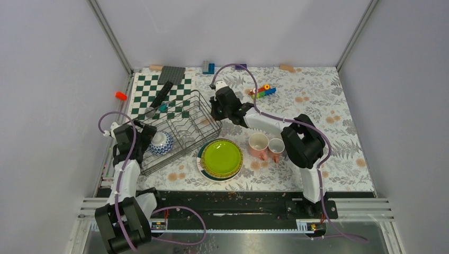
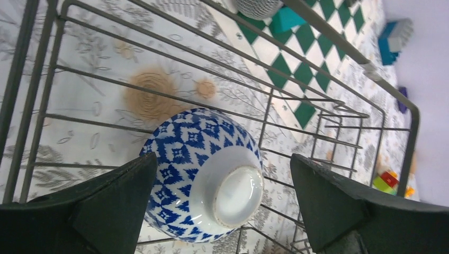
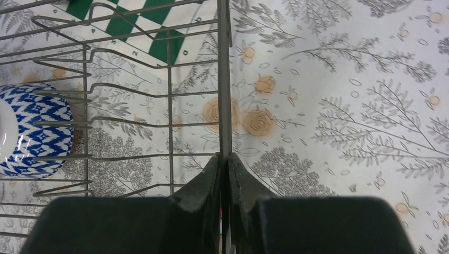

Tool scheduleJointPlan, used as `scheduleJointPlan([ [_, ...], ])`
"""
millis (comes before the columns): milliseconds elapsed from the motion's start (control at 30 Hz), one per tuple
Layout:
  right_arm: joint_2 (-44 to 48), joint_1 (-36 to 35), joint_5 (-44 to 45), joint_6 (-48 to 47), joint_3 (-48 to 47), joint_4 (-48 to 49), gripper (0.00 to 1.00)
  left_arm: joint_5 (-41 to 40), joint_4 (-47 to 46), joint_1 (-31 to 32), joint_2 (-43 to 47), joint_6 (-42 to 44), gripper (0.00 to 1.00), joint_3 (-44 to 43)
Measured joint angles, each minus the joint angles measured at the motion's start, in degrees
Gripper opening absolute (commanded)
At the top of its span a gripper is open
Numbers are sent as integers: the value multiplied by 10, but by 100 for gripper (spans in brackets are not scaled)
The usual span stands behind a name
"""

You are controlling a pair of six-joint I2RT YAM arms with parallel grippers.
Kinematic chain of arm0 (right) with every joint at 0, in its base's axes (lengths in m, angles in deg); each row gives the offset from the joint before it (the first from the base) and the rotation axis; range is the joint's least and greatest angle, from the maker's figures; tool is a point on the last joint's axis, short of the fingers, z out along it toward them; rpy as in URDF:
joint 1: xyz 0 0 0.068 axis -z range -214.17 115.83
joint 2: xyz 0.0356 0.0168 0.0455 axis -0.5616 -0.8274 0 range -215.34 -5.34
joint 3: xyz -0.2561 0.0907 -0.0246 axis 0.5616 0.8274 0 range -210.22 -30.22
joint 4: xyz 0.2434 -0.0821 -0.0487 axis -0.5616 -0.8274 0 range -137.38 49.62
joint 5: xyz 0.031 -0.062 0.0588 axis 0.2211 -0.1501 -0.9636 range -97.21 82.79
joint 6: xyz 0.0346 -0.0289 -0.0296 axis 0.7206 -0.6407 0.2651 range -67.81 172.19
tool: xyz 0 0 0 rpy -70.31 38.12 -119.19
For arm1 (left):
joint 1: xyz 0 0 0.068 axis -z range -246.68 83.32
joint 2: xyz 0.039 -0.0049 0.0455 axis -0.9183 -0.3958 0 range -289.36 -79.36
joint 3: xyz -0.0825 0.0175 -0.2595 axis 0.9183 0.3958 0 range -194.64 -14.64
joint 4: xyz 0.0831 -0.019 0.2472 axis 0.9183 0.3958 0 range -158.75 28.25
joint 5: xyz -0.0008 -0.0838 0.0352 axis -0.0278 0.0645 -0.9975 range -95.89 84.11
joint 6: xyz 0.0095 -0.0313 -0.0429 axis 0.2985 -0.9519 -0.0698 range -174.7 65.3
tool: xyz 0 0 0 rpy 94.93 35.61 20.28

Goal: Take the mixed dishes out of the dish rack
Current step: Adjust the bowl in the dish rack.

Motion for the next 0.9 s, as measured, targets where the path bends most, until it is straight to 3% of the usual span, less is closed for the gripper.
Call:
scheduleJointPlan([
  [333,37,29,4,23,62,32,0,99,-70,3,-6,9,99,12],
  [733,41,32,-8,28,75,51,0,77,-57,10,-42,12,99,-11],
  [900,43,32,-10,29,79,56,0,20,-11,30,-61,17,99,-41],
])
